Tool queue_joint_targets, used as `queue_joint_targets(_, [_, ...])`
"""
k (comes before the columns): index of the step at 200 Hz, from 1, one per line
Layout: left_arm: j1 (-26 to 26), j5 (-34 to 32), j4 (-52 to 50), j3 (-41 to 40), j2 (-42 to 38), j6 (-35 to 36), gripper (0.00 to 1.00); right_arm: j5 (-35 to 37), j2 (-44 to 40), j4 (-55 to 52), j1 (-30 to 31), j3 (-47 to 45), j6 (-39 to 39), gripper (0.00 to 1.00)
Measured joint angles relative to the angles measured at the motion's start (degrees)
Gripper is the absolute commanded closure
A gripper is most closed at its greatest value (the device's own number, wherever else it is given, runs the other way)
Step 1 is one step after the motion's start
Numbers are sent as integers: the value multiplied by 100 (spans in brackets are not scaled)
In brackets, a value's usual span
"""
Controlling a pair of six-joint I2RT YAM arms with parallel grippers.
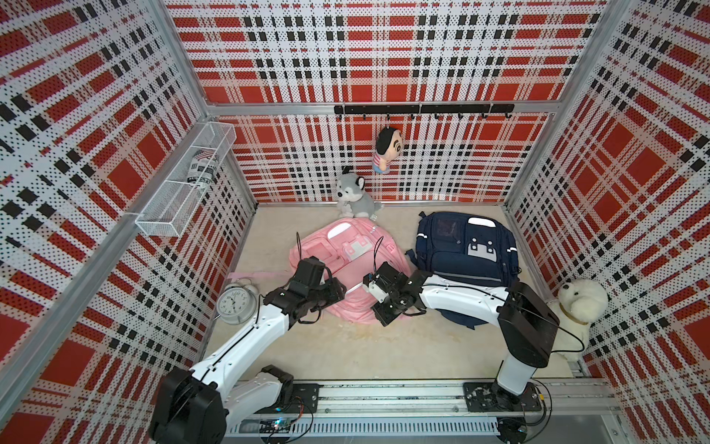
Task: Zip up the backpack
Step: Zip the zipper on the backpack.
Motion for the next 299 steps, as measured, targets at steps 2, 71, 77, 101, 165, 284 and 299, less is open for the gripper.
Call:
queue_joint_targets(2, [-26,2,-13,-26,-28,-39,50,7,0,2,7,0,7,100])
queue_joint_targets(71, [-675,-339,-63,-444,-800,-1434,50,201,-9,315,149,-20,92,100])
queue_joint_targets(77, [-734,-363,0,-452,-778,-1541,50,210,-9,343,149,-26,92,100])
queue_joint_targets(101, [-994,-466,238,-505,-614,-1886,50,236,-9,448,153,-85,92,100])
queue_joint_targets(165, [-1285,-566,715,-734,-389,-2470,49,243,-9,592,153,-133,46,100])
queue_joint_targets(284, [-748,-435,1429,-1117,90,-2476,76,238,-20,723,289,-164,-50,100])
queue_joint_targets(299, [-664,-407,1478,-1126,186,-2371,82,236,-20,745,308,-168,-66,100])
